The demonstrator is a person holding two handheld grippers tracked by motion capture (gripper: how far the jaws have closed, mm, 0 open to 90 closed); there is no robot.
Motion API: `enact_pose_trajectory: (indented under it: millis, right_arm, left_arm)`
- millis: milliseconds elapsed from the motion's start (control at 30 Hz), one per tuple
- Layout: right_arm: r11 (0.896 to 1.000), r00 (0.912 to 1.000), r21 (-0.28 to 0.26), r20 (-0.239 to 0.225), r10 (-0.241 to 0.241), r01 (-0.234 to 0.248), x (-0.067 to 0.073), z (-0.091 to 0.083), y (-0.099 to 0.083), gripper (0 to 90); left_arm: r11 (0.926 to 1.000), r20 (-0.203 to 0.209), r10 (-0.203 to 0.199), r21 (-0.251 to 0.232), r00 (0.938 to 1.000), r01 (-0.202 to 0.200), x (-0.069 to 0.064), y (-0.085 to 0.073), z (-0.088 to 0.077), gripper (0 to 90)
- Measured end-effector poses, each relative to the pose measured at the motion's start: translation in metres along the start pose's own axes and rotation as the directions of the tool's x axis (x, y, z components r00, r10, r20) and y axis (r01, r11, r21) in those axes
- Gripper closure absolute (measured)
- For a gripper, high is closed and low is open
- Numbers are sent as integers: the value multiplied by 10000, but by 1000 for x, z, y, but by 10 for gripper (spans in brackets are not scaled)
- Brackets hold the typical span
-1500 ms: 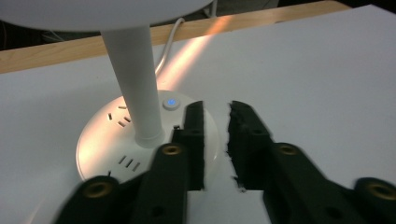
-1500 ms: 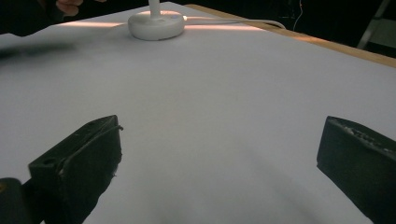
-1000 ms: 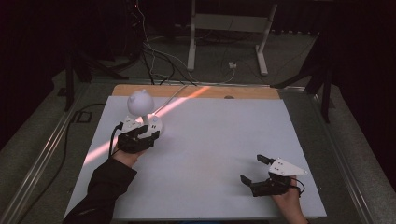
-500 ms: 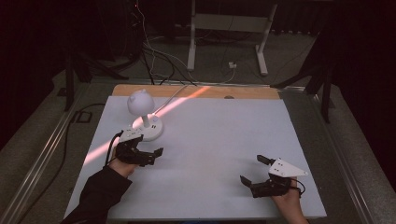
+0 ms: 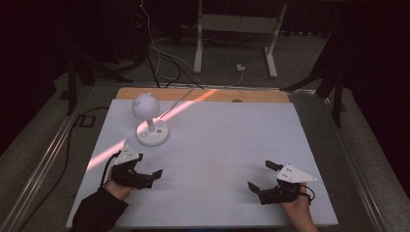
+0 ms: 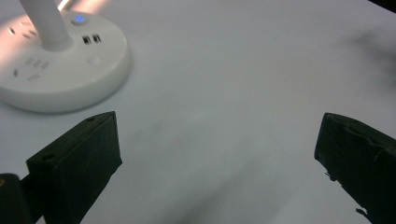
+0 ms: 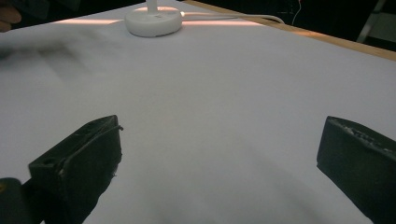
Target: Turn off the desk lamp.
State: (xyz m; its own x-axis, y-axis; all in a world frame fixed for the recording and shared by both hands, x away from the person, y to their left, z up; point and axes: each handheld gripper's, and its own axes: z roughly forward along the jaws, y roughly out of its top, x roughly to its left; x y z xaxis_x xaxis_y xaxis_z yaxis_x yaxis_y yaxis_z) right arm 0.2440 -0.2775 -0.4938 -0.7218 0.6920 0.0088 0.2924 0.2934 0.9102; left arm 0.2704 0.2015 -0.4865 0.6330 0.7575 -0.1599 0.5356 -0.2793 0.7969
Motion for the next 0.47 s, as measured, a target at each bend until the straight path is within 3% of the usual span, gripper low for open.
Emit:
enact_pose_trajectory:
  millis: [233, 467]
  right_arm:
    - [10000, 10000, 24, 6, -1, 1, 0, 1, 0, 0]
    - [10000, 10000, 41, -22, -13, 13, 1, 0, 0, 0]
  left_arm:
    - [9999, 292, 68, 105, 9996, -71, -3, -17, -7, 10]
    - [9996, 318, 295, 18, 9991, -295, -3, -25, -5, 11]
